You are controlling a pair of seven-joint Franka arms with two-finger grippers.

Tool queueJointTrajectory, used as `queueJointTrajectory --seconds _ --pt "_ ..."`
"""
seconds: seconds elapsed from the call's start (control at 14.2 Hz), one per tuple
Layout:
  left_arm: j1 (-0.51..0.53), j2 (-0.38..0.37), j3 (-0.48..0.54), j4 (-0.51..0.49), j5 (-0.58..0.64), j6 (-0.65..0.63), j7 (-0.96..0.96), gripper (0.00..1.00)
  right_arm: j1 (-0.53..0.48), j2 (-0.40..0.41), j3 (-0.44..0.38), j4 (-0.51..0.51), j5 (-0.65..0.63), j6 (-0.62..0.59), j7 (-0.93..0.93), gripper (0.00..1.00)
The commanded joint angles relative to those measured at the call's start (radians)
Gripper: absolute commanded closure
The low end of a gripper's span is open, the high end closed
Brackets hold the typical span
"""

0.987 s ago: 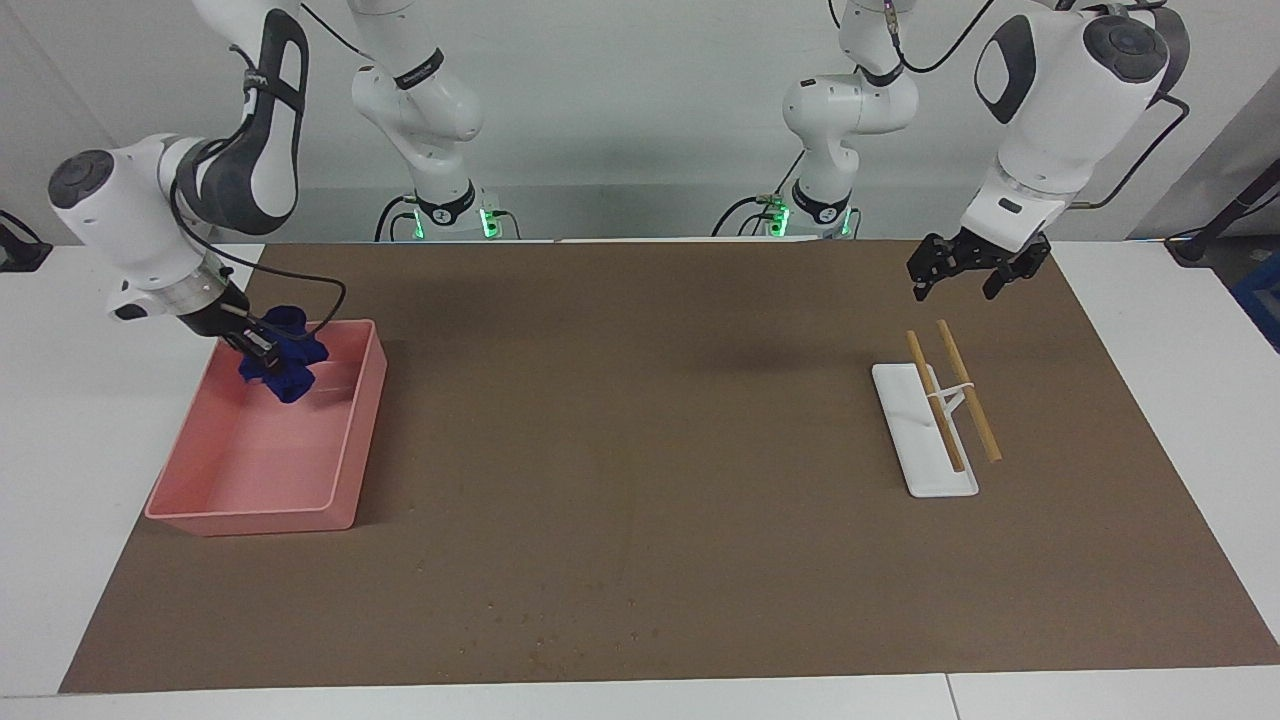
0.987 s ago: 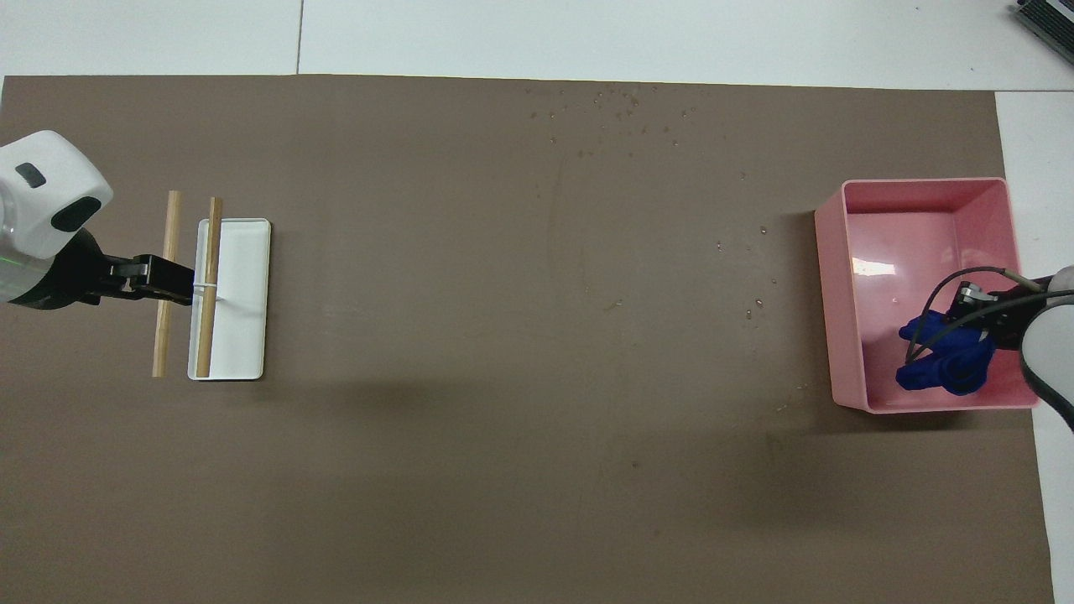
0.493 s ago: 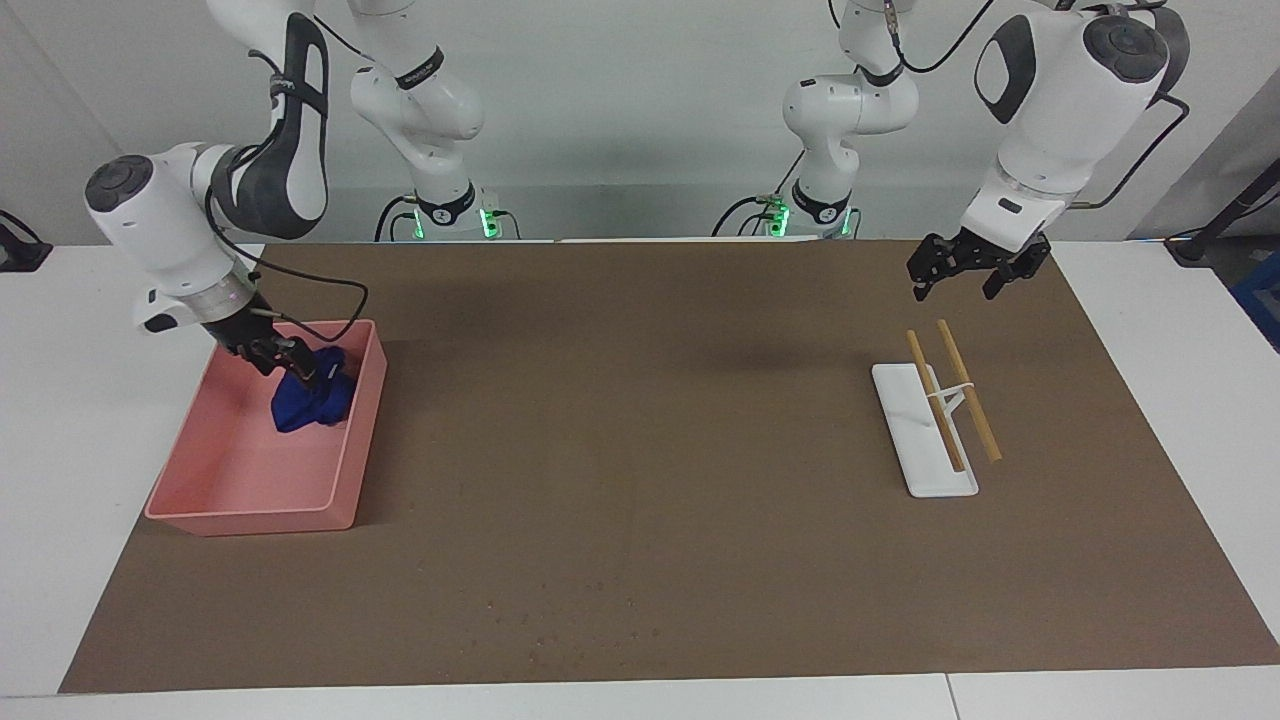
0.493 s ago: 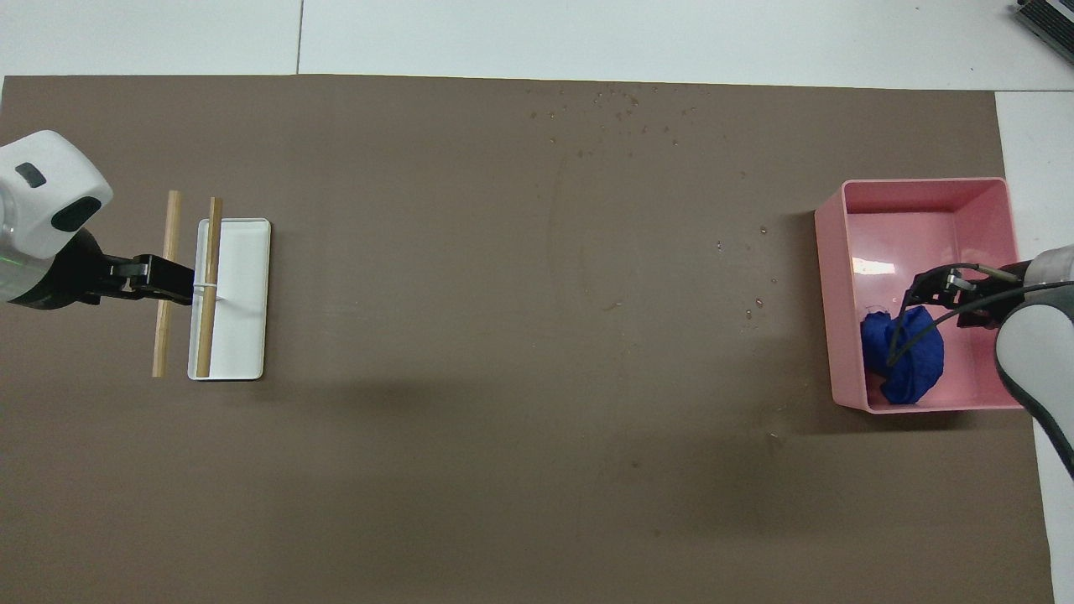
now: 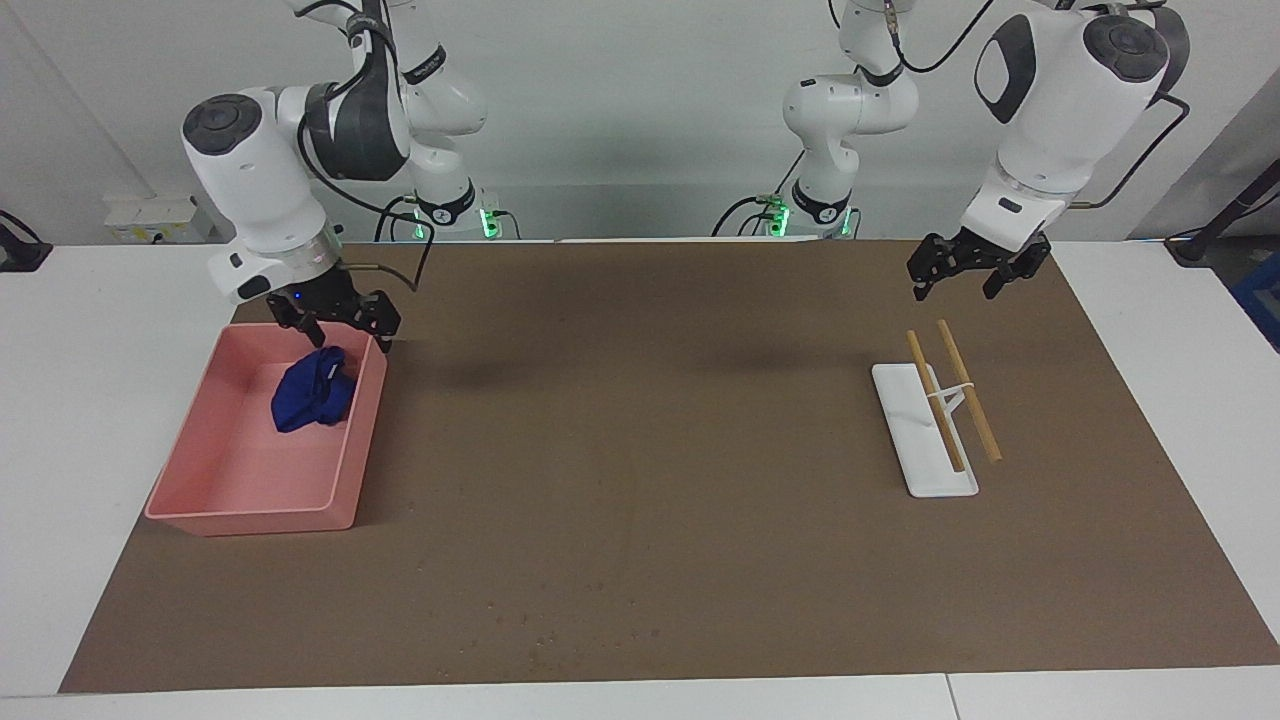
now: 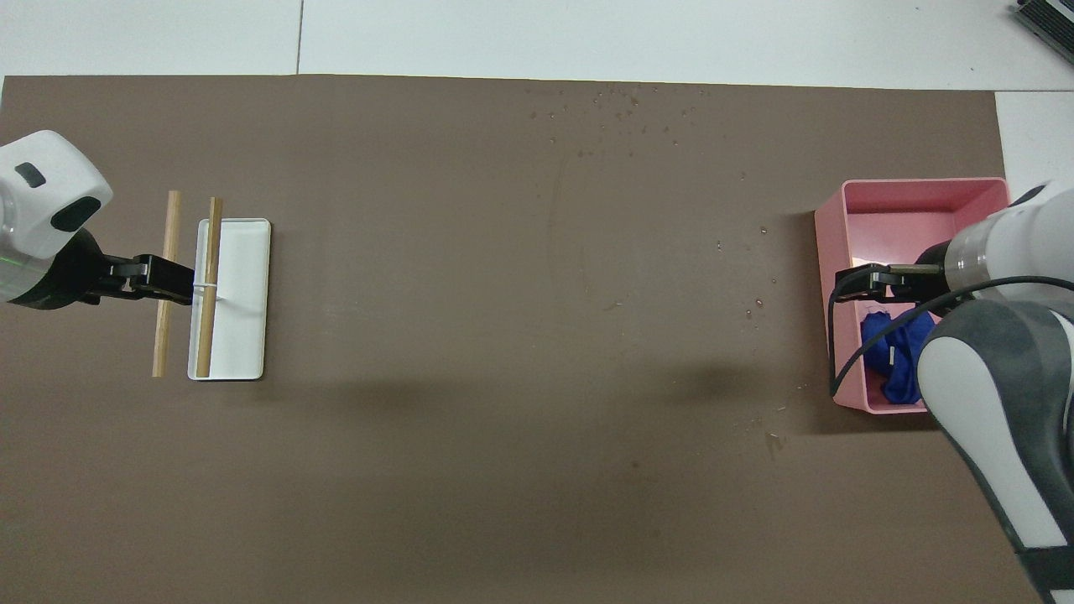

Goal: Wipe water with towel using both arms

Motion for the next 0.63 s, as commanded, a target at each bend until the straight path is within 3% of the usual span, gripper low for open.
queueJointTrajectory --seconds 0.0,0.21,0.56 --pt "0.005 -0.006 -0.001 0.004 -0.013 -0.003 0.000 0.00 0.018 0.036 -0.003 0.165 -0.044 -0.116 0.048 0.00" --pt "0.005 -0.008 -0.001 0.002 -0.013 0.000 0.000 0.00 0.012 0.070 -0.003 0.326 -0.026 -0.275 0.050 0.00" --pt "0.005 -0.006 -0.001 0.002 -0.013 0.005 0.000 0.00 0.006 0.057 -0.006 0.341 -0.001 -0.357 0.045 0.00"
